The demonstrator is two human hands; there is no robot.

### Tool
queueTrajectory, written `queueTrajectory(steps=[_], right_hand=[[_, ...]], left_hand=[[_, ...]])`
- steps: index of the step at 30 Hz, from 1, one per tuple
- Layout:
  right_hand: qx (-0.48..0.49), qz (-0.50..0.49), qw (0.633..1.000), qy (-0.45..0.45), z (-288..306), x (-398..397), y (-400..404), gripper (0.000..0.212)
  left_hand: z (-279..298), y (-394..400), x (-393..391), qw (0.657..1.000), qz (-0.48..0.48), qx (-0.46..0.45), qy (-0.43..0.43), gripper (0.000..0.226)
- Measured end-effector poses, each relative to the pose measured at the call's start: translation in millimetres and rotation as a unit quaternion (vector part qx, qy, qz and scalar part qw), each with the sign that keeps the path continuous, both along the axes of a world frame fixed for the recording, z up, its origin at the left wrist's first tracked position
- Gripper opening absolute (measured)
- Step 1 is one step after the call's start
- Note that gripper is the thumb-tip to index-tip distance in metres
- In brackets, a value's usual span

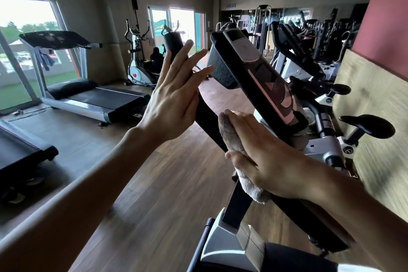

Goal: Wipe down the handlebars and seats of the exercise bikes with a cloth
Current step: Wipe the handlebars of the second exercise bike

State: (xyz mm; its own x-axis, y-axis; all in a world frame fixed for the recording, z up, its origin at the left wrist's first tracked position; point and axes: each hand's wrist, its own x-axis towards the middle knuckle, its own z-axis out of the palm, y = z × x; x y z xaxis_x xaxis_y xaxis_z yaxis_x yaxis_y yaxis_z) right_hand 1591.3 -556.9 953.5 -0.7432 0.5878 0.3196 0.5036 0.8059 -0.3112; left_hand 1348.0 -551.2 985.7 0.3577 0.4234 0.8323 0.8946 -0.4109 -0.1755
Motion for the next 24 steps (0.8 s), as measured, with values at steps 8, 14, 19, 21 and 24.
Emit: queueTrajectory(steps=[8,14,19,21,24], right_hand=[[-0.051,-0.001,0.995,0.081,2.3,1.6,3.0,0.086],[0.012,-0.008,0.964,0.267,29.9,36.6,19.0,0.047],[-0.026,0.048,0.988,0.145,38.1,106.9,9.0,0.051],[-0.048,0.071,0.994,0.073,1.1,108.7,-9.8,0.059],[0.078,0.053,0.995,0.043,-34.3,90.0,-16.5,0.073]], left_hand=[[-4.5,1.1,11.1,0.999,0.028,0.025,-0.028,0.043],[-22.7,-0.9,36.5,0.996,0.04,0.02,-0.078,0.045],[-40.7,2.4,67.5,0.988,0.077,-0.037,-0.129,0.034],[-42.4,4.6,73.1,0.982,0.098,-0.045,-0.153,0.031],[-44.1,6.1,73.7,0.978,0.122,-0.047,-0.16,0.031]])
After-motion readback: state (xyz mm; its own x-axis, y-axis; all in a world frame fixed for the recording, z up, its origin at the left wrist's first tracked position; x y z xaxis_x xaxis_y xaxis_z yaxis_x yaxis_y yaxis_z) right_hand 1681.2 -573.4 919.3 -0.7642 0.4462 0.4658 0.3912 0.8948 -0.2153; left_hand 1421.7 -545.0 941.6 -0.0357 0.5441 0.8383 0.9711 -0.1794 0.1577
